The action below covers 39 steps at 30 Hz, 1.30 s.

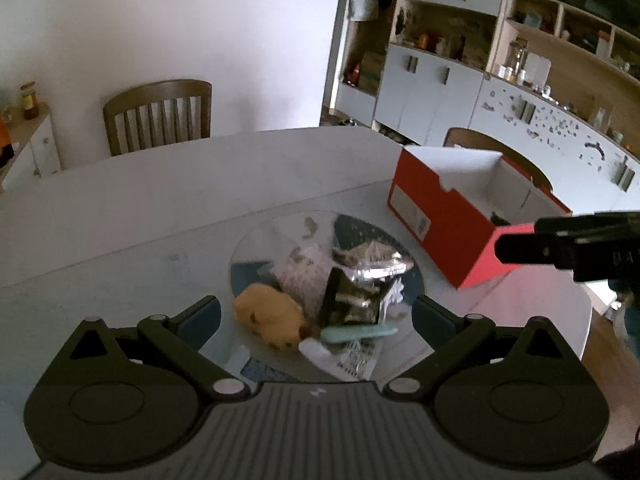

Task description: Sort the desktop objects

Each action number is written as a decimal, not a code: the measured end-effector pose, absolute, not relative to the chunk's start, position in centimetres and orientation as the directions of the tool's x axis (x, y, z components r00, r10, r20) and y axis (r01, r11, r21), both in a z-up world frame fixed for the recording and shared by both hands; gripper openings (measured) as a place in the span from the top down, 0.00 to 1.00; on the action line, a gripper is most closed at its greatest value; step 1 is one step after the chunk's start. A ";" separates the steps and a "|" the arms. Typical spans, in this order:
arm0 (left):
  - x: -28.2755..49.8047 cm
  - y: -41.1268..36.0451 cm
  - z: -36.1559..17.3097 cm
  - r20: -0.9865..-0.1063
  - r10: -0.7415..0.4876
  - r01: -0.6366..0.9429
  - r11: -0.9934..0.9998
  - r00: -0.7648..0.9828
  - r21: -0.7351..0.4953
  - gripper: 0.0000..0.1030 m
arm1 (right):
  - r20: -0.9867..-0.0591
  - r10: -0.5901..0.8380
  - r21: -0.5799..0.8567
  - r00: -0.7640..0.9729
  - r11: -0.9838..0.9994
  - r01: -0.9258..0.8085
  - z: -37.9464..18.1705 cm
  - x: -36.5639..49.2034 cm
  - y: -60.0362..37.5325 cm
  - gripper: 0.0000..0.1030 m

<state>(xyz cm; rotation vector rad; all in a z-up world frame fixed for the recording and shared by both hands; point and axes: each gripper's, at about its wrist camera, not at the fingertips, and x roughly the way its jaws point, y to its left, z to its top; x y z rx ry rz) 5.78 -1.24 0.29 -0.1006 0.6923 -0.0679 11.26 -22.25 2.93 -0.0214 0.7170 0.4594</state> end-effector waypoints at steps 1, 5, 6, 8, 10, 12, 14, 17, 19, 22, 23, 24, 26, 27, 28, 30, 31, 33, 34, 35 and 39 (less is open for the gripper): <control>5.6 -1.2 0.0 -0.636 -0.095 0.033 0.994 0.766 -0.108 0.01 | -0.640 0.401 0.136 0.656 0.899 -0.417 2.8 11.2 -22.1 0.11; 5.1 -1.1 -1.2 -0.646 -0.107 0.048 0.993 0.756 -0.108 0.01 | -0.651 0.404 0.132 0.643 0.894 -0.428 2.3 10.8 -21.2 0.11; 5.0 -1.0 -1.4 -0.647 -0.110 0.052 0.993 0.754 -0.108 0.01 | -0.654 0.403 0.130 0.640 0.893 -0.430 2.1 10.8 -21.1 0.11; 4.8 -0.9 -2.1 -0.653 -0.113 0.059 0.993 0.749 -0.104 0.01 | -0.660 0.404 0.129 0.634 0.892 -0.434 1.8 10.7 -20.6 0.12; 4.8 -0.9 -2.7 -0.661 -0.117 0.065 0.993 0.741 -0.103 0.01 | -0.665 0.403 0.124 0.628 0.890 -0.439 1.4 10.6 -20.1 0.12; 4.8 -0.9 -3.4 -0.674 -0.115 0.070 0.993 0.730 -0.094 0.01 | -0.669 0.406 0.121 0.622 0.886 -0.448 1.0 10.5 -19.6 0.12; 4.9 -1.0 -3.9 -0.680 -0.113 0.079 0.994 0.725 -0.082 0.01 | -0.674 0.407 0.117 0.617 0.883 -0.455 0.7 10.4 -19.1 0.13; 5.0 -0.9 -4.8 -0.684 -0.111 0.088 0.994 0.721 -0.068 0.01 | -0.683 0.406 0.113 0.607 0.880 -0.462 0.2 10.4 -18.5 0.13; 5.1 -0.9 -5.3 -0.686 -0.108 0.099 0.994 0.720 -0.052 0.01 | -0.689 0.405 0.113 0.601 0.879 -0.463 -0.2 10.5 -18.3 0.13; 5.3 -0.7 -6.3 -0.688 -0.106 0.128 0.992 0.718 -0.019 0.01 | -0.698 0.403 0.112 0.591 0.878 -0.466 -0.8 10.6 -17.8 0.13; 5.5 -0.6 -6.6 -0.690 -0.107 0.138 0.990 0.716 -0.010 0.01 | -0.701 0.402 0.111 0.588 0.877 -0.467 -1.0 10.6 -17.6 0.13; 5.6 -0.4 -6.8 -0.691 -0.113 0.150 0.989 0.714 -0.007 0.01 | -0.704 0.403 0.110 0.585 0.876 -0.470 -1.2 10.7 -17.5 0.13; 6.0 0.0 -7.5 -0.700 -0.117 0.165 0.986 0.705 0.001 0.01 | -0.711 0.399 0.104 0.580 0.875 -0.473 -1.6 10.8 -17.1 0.13; 6.1 0.2 -7.7 -0.702 -0.126 0.174 0.985 0.700 -0.004 0.01 | -0.713 0.398 0.102 0.577 0.873 -0.477 -1.8 10.9 -16.9 0.13; 6.3 0.3 -8.0 -0.706 -0.132 0.181 0.983 0.696 -0.005 0.01 | -0.716 0.396 0.097 0.575 0.872 -0.480 -2.1 10.9 -16.6 0.13; 6.5 0.5 -8.5 -0.708 -0.137 0.191 0.982 0.693 -0.004 0.01 | -0.722 0.385 0.085 0.574 0.874 -0.479 -2.7 11.1 -16.2 0.14; 6.7 0.5 -8.8 -0.710 -0.138 0.193 0.981 0.690 -0.003 0.01 | -0.728 0.379 0.084 0.571 0.876 -0.475 -3.1 11.2 -16.0 0.14; 6.9 0.7 -9.2 -0.717 -0.137 0.193 0.981 0.684 -0.004 0.01 | -0.738 0.375 0.086 0.561 0.877 -0.473 -3.7 11.5 -15.7 0.15; 7.0 0.7 -9.4 -0.721 -0.136 0.191 0.982 0.679 -0.006 0.01 | -0.742 0.371 0.083 0.558 0.877 -0.473 -4.0 11.7 -15.5 0.15; 7.1 0.8 -9.6 -0.724 -0.134 0.189 0.982 0.676 -0.005 0.01 | -0.747 0.367 0.077 0.555 0.876 -0.476 -4.3 11.8 -15.3 0.15; 7.2 0.9 -10.0 -0.730 -0.138 0.192 0.981 0.670 -0.009 0.01 | -0.763 0.360 0.091 0.536 0.882 -0.463 -5.1 12.5 -14.7 0.15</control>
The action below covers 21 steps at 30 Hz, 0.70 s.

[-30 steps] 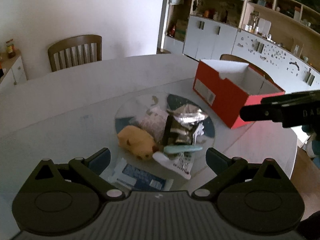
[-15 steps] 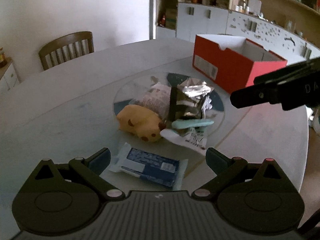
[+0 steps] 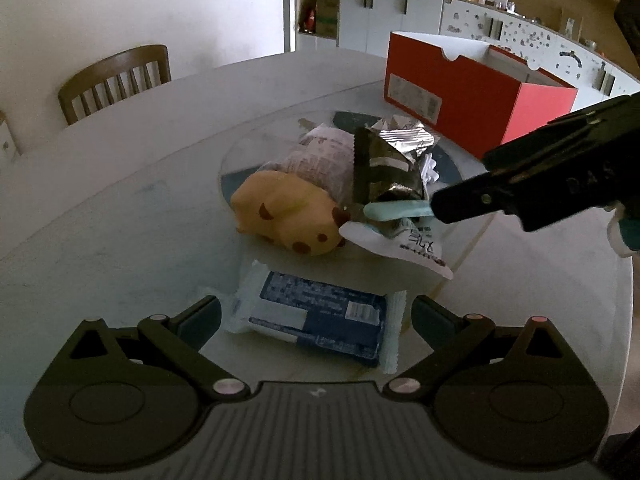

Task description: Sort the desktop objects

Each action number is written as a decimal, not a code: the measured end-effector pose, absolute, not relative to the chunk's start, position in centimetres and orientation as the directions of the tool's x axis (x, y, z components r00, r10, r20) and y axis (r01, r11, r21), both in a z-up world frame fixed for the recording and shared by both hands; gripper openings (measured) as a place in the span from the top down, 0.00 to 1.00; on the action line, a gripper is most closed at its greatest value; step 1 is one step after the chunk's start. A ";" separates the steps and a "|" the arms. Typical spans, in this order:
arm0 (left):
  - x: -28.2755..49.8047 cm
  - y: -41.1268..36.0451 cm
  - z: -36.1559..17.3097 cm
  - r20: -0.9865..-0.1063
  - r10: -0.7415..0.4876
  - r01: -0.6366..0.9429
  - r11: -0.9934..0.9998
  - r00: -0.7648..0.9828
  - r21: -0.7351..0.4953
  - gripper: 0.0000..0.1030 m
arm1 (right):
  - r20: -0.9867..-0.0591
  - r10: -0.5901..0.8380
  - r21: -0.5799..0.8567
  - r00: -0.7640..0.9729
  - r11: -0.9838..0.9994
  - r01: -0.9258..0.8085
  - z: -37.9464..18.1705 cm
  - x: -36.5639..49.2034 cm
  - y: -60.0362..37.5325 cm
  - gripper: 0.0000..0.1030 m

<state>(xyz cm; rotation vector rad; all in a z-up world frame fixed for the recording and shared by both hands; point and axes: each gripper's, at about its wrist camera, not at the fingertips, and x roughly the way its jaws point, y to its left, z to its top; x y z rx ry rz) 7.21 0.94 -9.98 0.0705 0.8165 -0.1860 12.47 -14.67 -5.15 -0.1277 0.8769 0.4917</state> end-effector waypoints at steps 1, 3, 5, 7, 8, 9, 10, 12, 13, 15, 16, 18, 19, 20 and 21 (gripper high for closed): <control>7.2 1.0 -10.0 -0.730 -0.138 0.190 0.982 0.669 -0.012 0.01 | -0.763 0.362 0.094 0.535 0.882 -0.462 -5.3 12.5 -14.4 0.15; 7.3 1.1 -10.1 -0.732 -0.131 0.180 0.984 0.669 -0.012 0.01 | -0.763 0.371 0.108 0.529 0.880 -0.462 -5.5 12.7 -13.8 0.15; 7.5 1.2 -10.2 -0.735 -0.130 0.177 0.984 0.665 -0.013 0.01 | -0.764 0.377 0.121 0.524 0.881 -0.458 -5.8 12.9 -13.3 0.15; 7.6 1.2 -10.3 -0.739 -0.129 0.177 0.984 0.661 -0.013 0.01 | -0.763 0.378 0.127 0.525 0.883 -0.453 -6.1 13.1 -12.9 0.15; 7.7 1.2 -10.4 -0.741 -0.129 0.178 0.984 0.659 -0.013 0.01 | -0.765 0.380 0.133 0.519 0.883 -0.450 -6.3 13.3 -12.8 0.15; 7.7 1.2 -10.5 -0.741 -0.131 0.179 0.984 0.658 -0.014 0.01 | -0.768 0.381 0.141 0.515 0.885 -0.444 -6.4 13.5 -12.7 0.15; 7.8 1.2 -10.6 -0.742 -0.131 0.181 0.983 0.658 -0.014 0.01 | -0.769 0.382 0.149 0.513 0.887 -0.437 -6.5 13.6 -12.7 0.15; 7.8 1.2 -10.6 -0.742 -0.132 0.182 0.983 0.657 -0.014 0.01 | -0.768 0.387 0.175 0.510 0.893 -0.414 -6.7 13.8 -12.9 0.14; 7.9 1.2 -10.6 -0.743 -0.133 0.182 0.983 0.656 -0.015 0.01 | -0.766 0.390 0.190 0.511 0.897 -0.399 -6.7 14.0 -12.9 0.14; 7.9 1.2 -10.7 -0.745 -0.133 0.181 0.983 0.654 -0.016 0.01 | -0.770 0.364 0.172 0.524 0.909 -0.379 -6.9 14.2 -12.6 0.14; 7.9 1.2 -10.7 -0.745 -0.133 0.181 0.983 0.653 -0.017 0.01 | -0.773 0.349 0.164 0.530 0.916 -0.365 -7.0 14.2 -12.5 0.14; 7.9 1.3 -10.7 -0.746 -0.133 0.180 0.984 0.653 -0.017 0.01 | -0.777 0.346 0.185 0.525 0.924 -0.335 -7.2 14.3 -12.7 0.14; 7.9 1.3 -10.7 -0.746 -0.133 0.180 0.984 0.652 -0.018 0.01 | -0.779 0.343 0.191 0.525 0.927 -0.322 -7.3 14.3 -12.8 0.14; 7.9 1.3 -10.8 -0.747 -0.133 0.180 0.983 0.652 -0.018 0.01 | -0.780 0.335 0.189 0.528 0.931 -0.312 -7.5 14.3 -12.8 0.13; 7.9 1.2 -10.8 -0.748 -0.133 0.180 0.983 0.651 -0.018 0.01 | -0.781 0.333 0.190 0.528 0.933 -0.307 -7.6 14.3 -12.7 0.13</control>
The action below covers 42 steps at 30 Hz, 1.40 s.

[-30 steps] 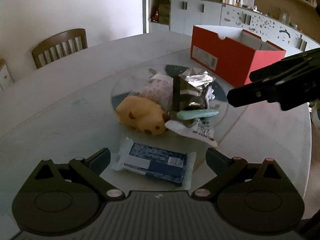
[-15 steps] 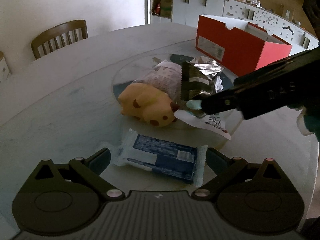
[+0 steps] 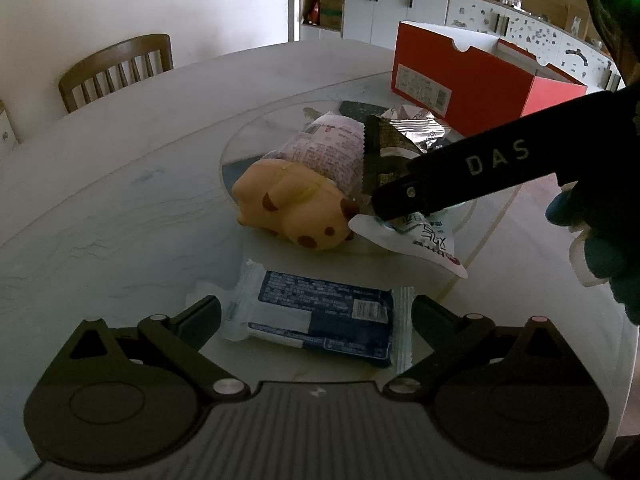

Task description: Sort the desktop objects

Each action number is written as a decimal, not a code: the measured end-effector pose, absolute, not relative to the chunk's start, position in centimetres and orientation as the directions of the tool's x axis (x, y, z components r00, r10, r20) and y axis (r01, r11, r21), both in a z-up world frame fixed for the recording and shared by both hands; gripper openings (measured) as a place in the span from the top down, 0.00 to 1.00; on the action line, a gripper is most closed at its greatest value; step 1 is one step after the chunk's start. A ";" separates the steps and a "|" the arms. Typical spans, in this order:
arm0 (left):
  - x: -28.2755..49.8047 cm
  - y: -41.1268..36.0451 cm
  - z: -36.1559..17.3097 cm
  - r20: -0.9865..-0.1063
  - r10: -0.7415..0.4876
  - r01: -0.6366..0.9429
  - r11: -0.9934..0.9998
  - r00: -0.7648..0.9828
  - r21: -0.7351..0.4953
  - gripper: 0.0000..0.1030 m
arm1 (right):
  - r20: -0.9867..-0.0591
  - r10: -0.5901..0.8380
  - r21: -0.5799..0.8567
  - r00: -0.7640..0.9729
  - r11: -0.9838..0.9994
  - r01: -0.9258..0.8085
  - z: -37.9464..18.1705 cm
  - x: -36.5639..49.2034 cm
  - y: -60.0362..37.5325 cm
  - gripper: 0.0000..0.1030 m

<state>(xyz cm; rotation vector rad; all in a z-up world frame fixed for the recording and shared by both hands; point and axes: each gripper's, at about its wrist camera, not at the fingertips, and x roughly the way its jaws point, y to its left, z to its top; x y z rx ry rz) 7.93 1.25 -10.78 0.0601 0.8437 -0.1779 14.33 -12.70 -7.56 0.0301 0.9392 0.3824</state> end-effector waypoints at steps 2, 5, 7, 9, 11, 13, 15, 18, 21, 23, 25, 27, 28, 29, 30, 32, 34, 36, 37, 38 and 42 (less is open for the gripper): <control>8.0 1.3 -10.8 -0.749 -0.133 0.178 0.984 0.649 -0.021 0.01 | -0.785 0.334 0.199 0.521 0.933 -0.300 -8.0 14.4 -12.7 0.11; 8.0 1.3 -10.9 -0.751 -0.133 0.177 0.984 0.647 -0.023 0.01 | -0.792 0.338 0.228 0.508 0.936 -0.268 -8.6 14.5 -13.1 0.07; 8.1 1.3 -10.9 -0.753 -0.135 0.177 0.984 0.645 -0.025 0.01 | -0.790 0.342 0.238 0.508 0.936 -0.261 -8.8 14.5 -13.3 0.06; 8.1 1.2 -11.0 -0.755 -0.135 0.177 0.984 0.642 -0.026 0.01 | -0.789 0.345 0.239 0.508 0.935 -0.263 -8.9 14.5 -13.4 0.06; 8.1 1.2 -11.2 -0.758 -0.135 0.175 0.984 0.638 -0.028 0.01 | -0.786 0.355 0.253 0.507 0.932 -0.261 -9.1 14.6 -13.6 0.06; 8.1 1.1 -11.3 -0.760 -0.134 0.174 0.984 0.636 -0.028 0.01 | -0.783 0.373 0.279 0.497 0.926 -0.255 -9.4 14.6 -14.0 0.05; 8.1 1.1 -11.4 -0.760 -0.134 0.171 0.985 0.636 -0.031 0.01 | -0.781 0.387 0.299 0.490 0.921 -0.251 -9.3 14.8 -14.2 0.05; 8.0 0.9 -11.4 -0.758 -0.130 0.176 0.984 0.639 -0.021 0.02 | -0.784 0.392 0.304 0.481 0.919 -0.252 -9.2 14.9 -14.3 0.06; 8.0 0.9 -11.3 -0.759 -0.127 0.176 0.984 0.639 -0.017 0.04 | -0.789 0.394 0.307 0.471 0.917 -0.254 -9.1 14.8 -14.6 0.06; 8.0 0.7 -11.3 -0.759 -0.123 0.179 0.984 0.639 -0.009 0.06 | -0.796 0.388 0.295 0.465 0.919 -0.262 -9.1 14.6 -14.8 0.06; 8.0 0.4 -11.3 -0.760 -0.113 0.183 0.983 0.640 0.008 0.08 | -0.803 0.377 0.273 0.462 0.921 -0.277 -9.1 14.3 -14.9 0.07; 8.0 0.3 -11.3 -0.760 -0.113 0.187 0.982 0.640 0.011 0.09 | -0.804 0.382 0.271 0.456 0.917 -0.292 -9.1 14.0 -15.1 0.08; 8.0 0.2 -11.2 -0.759 -0.113 0.186 0.982 0.641 0.011 0.11 | -0.804 0.379 0.267 0.457 0.918 -0.292 -9.0 14.0 -15.2 0.09; 8.0 0.2 -11.2 -0.758 -0.112 0.184 0.983 0.643 0.012 0.13 | -0.804 0.379 0.266 0.458 0.918 -0.294 -9.0 13.9 -15.3 0.09; 8.0 0.1 -11.2 -0.758 -0.111 0.183 0.983 0.643 0.012 0.13 | -0.802 0.379 0.263 0.461 0.918 -0.298 -8.8 13.8 -15.3 0.12; 8.0 0.1 -11.2 -0.758 -0.111 0.183 0.983 0.643 0.011 0.15 | -0.798 0.381 0.257 0.466 0.916 -0.310 -8.5 13.7 -15.3 0.17; 8.0 0.0 -11.1 -0.756 -0.111 0.182 0.983 0.646 0.011 0.19 | -0.794 0.389 0.251 0.467 0.910 -0.331 -8.2 13.5 -15.3 0.23; 8.0 0.1 -11.0 -0.756 -0.110 0.181 0.983 0.646 0.012 0.22 | -0.795 0.388 0.237 0.466 0.906 -0.350 -8.0 13.3 -15.2 0.28; 7.9 0.1 -11.0 -0.756 -0.110 0.181 0.983 0.645 0.012 0.22 | -0.796 0.387 0.231 0.465 0.905 -0.358 -7.9 13.2 -15.2 0.28; 7.9 0.0 -11.0 -0.756 -0.110 0.182 0.983 0.645 0.013 0.23 | -0.798 0.386 0.223 0.462 0.902 -0.369 -7.9 13.0 -15.3 0.28; 7.8 0.0 -10.9 -0.758 -0.109 0.180 0.984 0.643 0.012 0.23 | -0.810 0.381 0.196 0.445 0.892 -0.408 -7.9 12.2 -16.0 0.29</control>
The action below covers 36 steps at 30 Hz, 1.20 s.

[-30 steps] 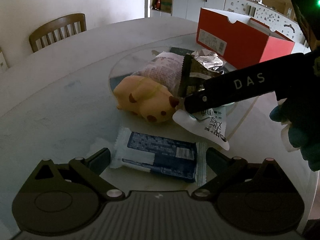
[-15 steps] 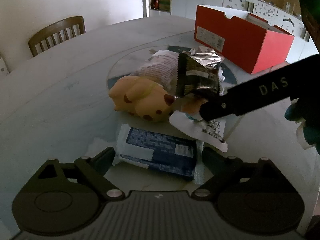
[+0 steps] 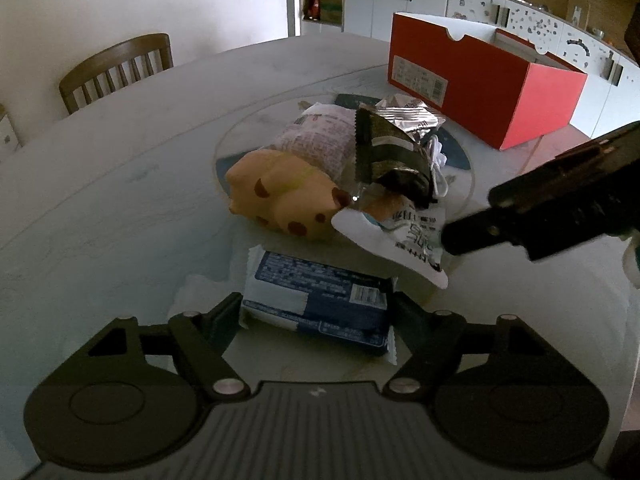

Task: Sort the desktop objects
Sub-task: 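Grasp the teal stick with the right tool while the left tool grasps the blue-white packet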

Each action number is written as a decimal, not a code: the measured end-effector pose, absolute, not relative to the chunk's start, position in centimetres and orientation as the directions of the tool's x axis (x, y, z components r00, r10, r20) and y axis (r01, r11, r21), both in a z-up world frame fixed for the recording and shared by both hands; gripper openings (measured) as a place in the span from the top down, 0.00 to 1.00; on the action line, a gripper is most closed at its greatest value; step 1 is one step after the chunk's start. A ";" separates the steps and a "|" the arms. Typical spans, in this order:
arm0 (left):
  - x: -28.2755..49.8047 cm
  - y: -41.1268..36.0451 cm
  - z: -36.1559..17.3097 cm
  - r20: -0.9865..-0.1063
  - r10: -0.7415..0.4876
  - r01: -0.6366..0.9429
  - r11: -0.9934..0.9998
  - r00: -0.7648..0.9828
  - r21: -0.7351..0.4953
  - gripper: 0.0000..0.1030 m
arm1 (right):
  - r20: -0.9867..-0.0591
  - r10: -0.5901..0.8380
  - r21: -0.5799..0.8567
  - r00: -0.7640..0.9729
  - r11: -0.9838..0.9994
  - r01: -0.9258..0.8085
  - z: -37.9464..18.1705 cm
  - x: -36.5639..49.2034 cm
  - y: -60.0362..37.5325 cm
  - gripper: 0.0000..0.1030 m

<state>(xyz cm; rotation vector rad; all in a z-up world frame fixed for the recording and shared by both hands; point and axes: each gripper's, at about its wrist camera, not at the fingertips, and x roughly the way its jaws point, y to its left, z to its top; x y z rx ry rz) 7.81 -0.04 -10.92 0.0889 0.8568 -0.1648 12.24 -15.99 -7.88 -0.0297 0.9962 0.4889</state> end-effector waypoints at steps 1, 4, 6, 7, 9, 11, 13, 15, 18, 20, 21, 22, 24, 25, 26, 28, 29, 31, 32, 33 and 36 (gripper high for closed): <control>7.7 -0.1 -10.9 -0.759 -0.108 0.180 0.984 0.642 0.012 0.24 | -0.818 0.371 0.181 0.439 0.891 -0.415 -7.9 12.0 -16.1 0.29; 7.3 -0.3 -10.9 -0.761 -0.108 0.182 0.983 0.640 0.013 0.24 | -0.831 0.365 0.167 0.419 0.883 -0.438 -7.6 11.6 -16.7 0.29; 7.1 -0.3 -10.9 -0.761 -0.108 0.181 0.983 0.640 0.012 0.24 | -0.832 0.367 0.160 0.416 0.877 -0.454 -7.0 11.2 -17.1 0.27; 7.0 -0.3 -10.9 -0.760 -0.108 0.180 0.984 0.641 0.012 0.24 | -0.831 0.366 0.155 0.420 0.877 -0.456 -6.6 11.0 -17.2 0.27; 6.9 -0.3 -11.0 -0.760 -0.107 0.178 0.984 0.641 0.011 0.24 | -0.829 0.359 0.149 0.428 0.881 -0.450 -6.1 11.1 -17.5 0.27; 6.9 -0.3 -11.0 -0.760 -0.108 0.178 0.984 0.641 0.011 0.24 | -0.824 0.374 0.145 0.424 0.865 -0.480 -5.8 11.1 -17.5 0.27; 6.9 -0.4 -11.0 -0.760 -0.108 0.180 0.984 0.641 0.012 0.24 | -0.846 0.396 0.133 0.357 0.805 -0.579 -6.2 11.2 -17.0 0.29; 6.8 -0.4 -11.0 -0.760 -0.109 0.181 0.983 0.641 0.012 0.23 | -0.861 0.397 0.089 0.318 0.734 -0.673 -6.8 10.4 -16.3 0.29; 6.8 -0.4 -11.0 -0.759 -0.109 0.181 0.983 0.641 0.012 0.23 | -0.879 0.380 0.025 0.289 0.640 -0.768 -7.6 9.6 -15.7 0.29; 6.7 -0.4 -11.0 -0.759 -0.110 0.183 0.983 0.642 0.013 0.23 | -0.890 0.374 0.020 0.260 0.603 -0.798 -8.2 9.6 -15.4 0.30; 6.7 -0.4 -11.0 -0.758 -0.110 0.183 0.983 0.642 0.013 0.23 | -0.896 0.365 0.013 0.254 0.593 -0.805 -8.6 9.4 -15.3 0.33; 6.7 -0.4 -11.0 -0.759 -0.110 0.183 0.983 0.642 0.013 0.23 | -0.900 0.357 0.006 0.249 0.582 -0.813 -8.8 9.3 -15.2 0.34; 6.7 -0.4 -11.0 -0.758 -0.109 0.182 0.983 0.643 0.012 0.23 | -0.898 0.375 0.015 0.231 0.550 -0.835 -8.8 8.8 -15.2 0.37; 6.7 -0.4 -11.1 -0.758 -0.108 0.180 0.984 0.643 0.013 0.23 | -0.897 0.378 0.010 0.229 0.537 -0.843 -8.8 8.7 -15.3 0.38; 6.7 -0.4 -11.1 -0.758 -0.107 0.179 0.984 0.643 0.013 0.23 | -0.897 0.380 0.012 0.227 0.533 -0.846 -8.8 8.7 -15.3 0.38; 6.6 -0.5 -11.0 -0.759 -0.105 0.176 0.984 0.643 0.013 0.23 | -0.895 0.385 0.014 0.225 0.528 -0.849 -8.7 8.8 -15.2 0.47; 6.6 -0.5 -11.1 -0.759 -0.103 0.174 0.985 0.643 0.013 0.23 | -0.894 0.388 0.014 0.225 0.525 -0.851 -8.6 8.8 -15.2 0.50; 6.6 -0.5 -11.0 -0.759 -0.101 0.170 0.985 0.643 0.013 0.24 | -0.893 0.389 0.011 0.227 0.523 -0.852 -8.5 8.8 -15.1 0.63; 6.5 -0.5 -11.0 -0.759 -0.099 0.167 0.986 0.643 0.013 0.24 | -0.892 0.390 0.010 0.229 0.524 -0.852 -8.5 8.9 -15.1 0.67; 6.5 -0.5 -11.0 -0.760 -0.097 0.164 0.986 0.643 0.013 0.24 | -0.891 0.390 0.010 0.230 0.525 -0.851 -8.4 8.9 -15.4 0.73; 6.3 -0.5 -10.9 -0.760 -0.092 0.151 0.988 0.643 0.008 0.26 | -0.893 0.380 0.001 0.241 0.536 -0.844 -8.3 8.7 -15.5 0.81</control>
